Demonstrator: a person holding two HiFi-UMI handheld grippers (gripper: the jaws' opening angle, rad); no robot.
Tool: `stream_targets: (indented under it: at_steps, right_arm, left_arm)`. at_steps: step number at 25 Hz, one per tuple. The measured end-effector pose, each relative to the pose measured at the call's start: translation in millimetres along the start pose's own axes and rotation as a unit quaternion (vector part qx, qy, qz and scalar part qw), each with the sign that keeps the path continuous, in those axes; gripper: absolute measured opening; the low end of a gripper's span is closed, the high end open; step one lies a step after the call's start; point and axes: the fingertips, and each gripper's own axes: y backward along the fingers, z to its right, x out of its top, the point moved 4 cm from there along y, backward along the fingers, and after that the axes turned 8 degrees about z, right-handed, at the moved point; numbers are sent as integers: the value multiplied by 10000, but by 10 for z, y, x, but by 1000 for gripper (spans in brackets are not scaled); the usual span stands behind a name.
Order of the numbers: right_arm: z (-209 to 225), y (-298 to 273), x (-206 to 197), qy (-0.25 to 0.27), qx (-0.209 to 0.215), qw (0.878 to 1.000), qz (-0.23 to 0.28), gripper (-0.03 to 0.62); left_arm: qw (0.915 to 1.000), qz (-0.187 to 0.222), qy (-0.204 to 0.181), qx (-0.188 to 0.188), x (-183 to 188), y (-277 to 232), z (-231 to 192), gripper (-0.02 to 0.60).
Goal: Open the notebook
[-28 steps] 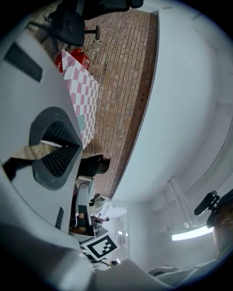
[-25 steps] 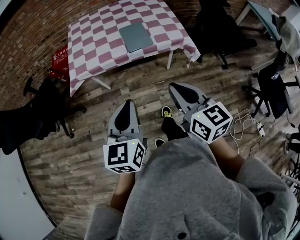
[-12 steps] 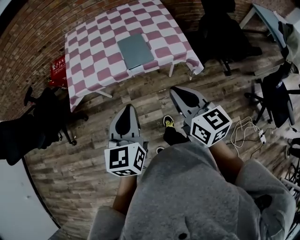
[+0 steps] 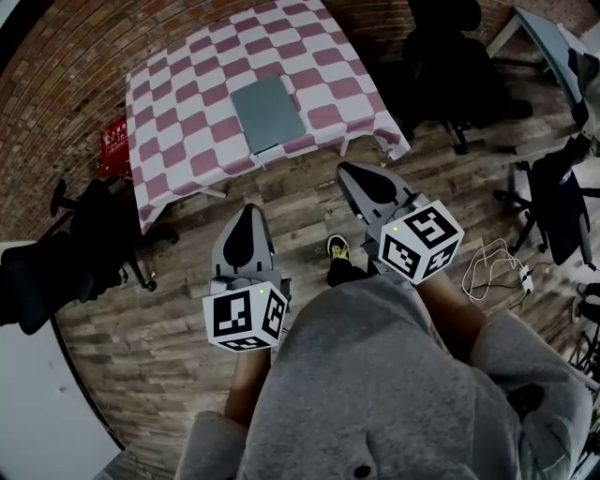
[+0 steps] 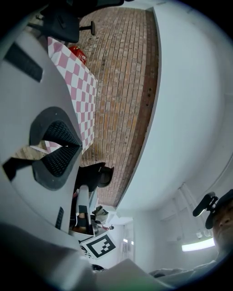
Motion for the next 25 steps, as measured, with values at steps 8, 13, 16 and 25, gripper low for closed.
stream_targets:
  at_steps: [8,13,16,25]
  right_arm:
    - [242,-156,136,3,129,9999,84,26]
    - [363,-233,204,8,221,9997,124,26]
    - [410,-267,222,34,269,9995,141,26]
    - [506,-239,250,9,311,9993,196,26]
  left_arm:
    - [9999,15,-99,101,81,-290,71,6]
    - [9994,44,-256,216,153,-443,109,7]
    - [9992,46,-280,274,161,-488,122,6]
    - [9992,94,-278,277,172,-556,205,7]
